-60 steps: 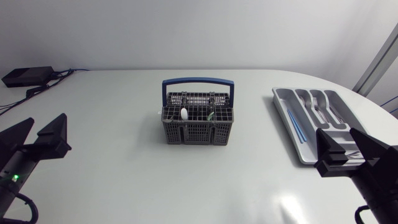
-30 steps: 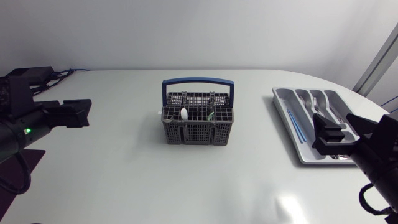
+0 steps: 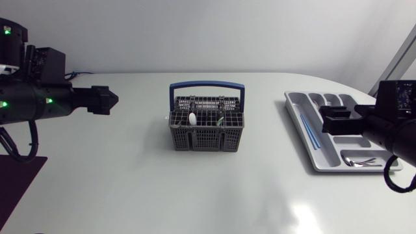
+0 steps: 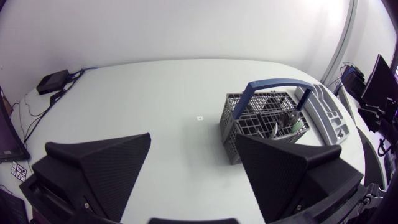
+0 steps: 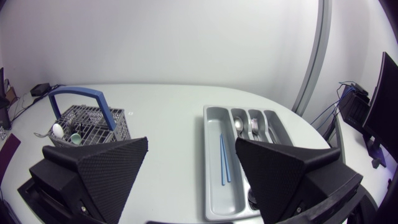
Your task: Unload the cutlery basket into the drawer organizer.
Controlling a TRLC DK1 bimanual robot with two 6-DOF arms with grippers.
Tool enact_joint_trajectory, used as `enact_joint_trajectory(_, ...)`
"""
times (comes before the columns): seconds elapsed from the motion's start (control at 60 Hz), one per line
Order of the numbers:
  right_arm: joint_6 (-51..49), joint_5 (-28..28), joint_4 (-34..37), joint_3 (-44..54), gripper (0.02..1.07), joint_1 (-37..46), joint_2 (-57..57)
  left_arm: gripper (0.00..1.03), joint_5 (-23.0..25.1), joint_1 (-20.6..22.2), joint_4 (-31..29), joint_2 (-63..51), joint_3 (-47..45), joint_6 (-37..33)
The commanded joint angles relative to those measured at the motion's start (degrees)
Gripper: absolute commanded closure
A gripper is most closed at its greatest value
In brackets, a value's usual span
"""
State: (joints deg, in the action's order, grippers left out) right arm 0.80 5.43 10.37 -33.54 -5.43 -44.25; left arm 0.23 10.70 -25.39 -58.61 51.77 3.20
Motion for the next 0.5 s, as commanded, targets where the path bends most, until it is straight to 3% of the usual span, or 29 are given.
enact_joint_trajectory(0.0, -1.50, 0.28, 2.90, -3.55, 0.06, -0.63, -3.56, 0.09, 1.97, 0.38, -1.77, -2.30, 3.69, 0.40)
enact_joint_trajectory(0.283, -3.00, -1.30, 9.49, -9.79, 0.06, -3.36, -10.68, 0.09, 5.04, 3.01, -6.52, -8.89, 10.11, 0.40)
enact_joint_trajectory(0.483, -3.00, -8.68, 11.87, -10.93, 0.06, -3.71, -11.82, 0.12, 5.13, 7.32, -10.74, -13.72, 14.68, 1.37)
